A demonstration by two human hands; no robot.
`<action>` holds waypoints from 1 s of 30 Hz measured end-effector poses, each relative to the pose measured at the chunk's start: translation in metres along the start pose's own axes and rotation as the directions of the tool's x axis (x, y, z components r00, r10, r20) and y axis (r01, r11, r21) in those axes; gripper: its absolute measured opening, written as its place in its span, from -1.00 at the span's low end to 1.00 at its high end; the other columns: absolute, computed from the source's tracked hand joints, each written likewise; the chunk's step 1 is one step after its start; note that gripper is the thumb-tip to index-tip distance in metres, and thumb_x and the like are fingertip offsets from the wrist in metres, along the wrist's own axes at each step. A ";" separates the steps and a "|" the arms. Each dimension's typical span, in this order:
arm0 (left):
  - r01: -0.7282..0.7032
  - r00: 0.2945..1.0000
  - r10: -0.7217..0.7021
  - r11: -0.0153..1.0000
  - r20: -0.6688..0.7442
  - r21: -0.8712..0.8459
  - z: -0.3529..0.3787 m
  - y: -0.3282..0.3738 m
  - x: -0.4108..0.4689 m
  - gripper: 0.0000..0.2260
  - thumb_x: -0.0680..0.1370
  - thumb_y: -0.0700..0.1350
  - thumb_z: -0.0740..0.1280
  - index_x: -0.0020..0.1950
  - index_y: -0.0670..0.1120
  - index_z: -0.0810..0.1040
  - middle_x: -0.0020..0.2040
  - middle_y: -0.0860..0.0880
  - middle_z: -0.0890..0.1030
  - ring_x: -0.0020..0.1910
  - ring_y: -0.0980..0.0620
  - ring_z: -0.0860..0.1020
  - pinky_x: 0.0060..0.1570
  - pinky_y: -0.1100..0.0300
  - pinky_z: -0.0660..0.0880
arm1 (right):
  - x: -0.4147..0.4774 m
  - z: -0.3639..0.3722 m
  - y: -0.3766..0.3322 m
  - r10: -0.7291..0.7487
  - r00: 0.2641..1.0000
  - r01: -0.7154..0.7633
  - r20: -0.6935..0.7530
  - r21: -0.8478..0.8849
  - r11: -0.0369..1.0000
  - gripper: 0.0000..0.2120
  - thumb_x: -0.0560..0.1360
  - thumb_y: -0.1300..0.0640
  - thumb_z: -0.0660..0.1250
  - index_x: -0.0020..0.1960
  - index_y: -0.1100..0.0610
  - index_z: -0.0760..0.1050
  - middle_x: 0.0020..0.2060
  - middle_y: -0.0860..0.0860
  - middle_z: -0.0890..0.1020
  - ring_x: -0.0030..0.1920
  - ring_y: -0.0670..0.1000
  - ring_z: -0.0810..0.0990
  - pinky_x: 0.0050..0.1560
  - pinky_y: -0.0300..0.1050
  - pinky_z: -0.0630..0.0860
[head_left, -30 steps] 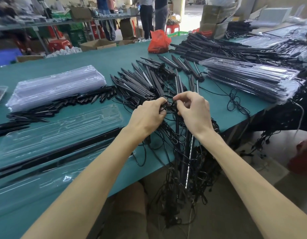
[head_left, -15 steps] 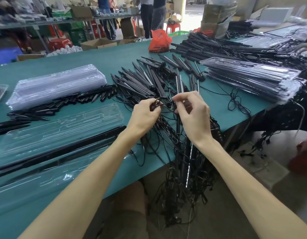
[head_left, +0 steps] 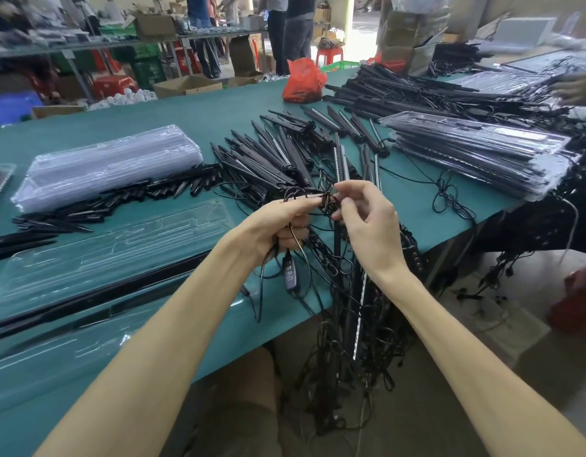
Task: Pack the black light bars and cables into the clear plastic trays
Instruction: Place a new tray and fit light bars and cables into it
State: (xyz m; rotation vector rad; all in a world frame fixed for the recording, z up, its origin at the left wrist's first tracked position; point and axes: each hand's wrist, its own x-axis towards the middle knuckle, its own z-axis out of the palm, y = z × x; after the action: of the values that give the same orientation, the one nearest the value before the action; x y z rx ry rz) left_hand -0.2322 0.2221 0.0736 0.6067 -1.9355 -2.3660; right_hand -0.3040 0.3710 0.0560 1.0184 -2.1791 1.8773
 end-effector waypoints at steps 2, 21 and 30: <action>0.043 0.999 -0.044 0.997 -0.014 -0.057 0.002 0.000 0.002 -0.91 0.62 0.01 0.36 0.04 0.01 0.55 -0.42 0.07 0.24 -0.56 0.18 0.13 -0.62 0.35 0.06 | -0.001 -0.001 0.003 0.009 1.000 -0.010 -0.023 -0.038 0.999 -0.79 0.59 0.28 0.31 0.20 0.10 0.49 0.09 0.03 0.53 -0.08 -0.16 0.58 -0.02 -0.35 0.52; -0.185 0.782 0.439 0.841 -0.442 0.508 0.022 -0.010 0.013 -0.69 0.53 -0.05 0.48 -0.21 -0.27 0.53 -0.33 -0.06 0.47 -0.32 -0.02 0.40 -0.22 0.06 0.41 | -0.001 0.001 0.015 0.066 0.991 0.002 0.119 -0.495 0.869 -0.70 0.62 -0.03 0.31 0.22 0.16 0.55 0.07 0.04 0.56 0.15 0.04 0.45 0.11 -0.15 0.35; -0.206 0.722 0.527 0.782 -0.448 0.589 0.018 -0.004 0.019 -0.64 0.51 0.05 0.49 -0.15 -0.26 0.61 -0.35 -0.01 0.52 -0.37 0.00 0.41 -0.18 -0.09 0.56 | 0.005 -0.008 0.017 0.059 0.993 -0.010 0.098 -0.438 0.899 -0.78 0.65 0.05 0.27 0.07 0.16 0.61 -0.05 0.05 0.61 0.03 0.06 0.53 0.06 -0.06 0.44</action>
State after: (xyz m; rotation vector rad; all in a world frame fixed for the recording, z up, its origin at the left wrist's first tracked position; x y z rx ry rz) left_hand -0.2543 0.2353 0.0675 0.7530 -2.0758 -1.1961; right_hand -0.3192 0.3764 0.0456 1.0089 -2.5300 1.2665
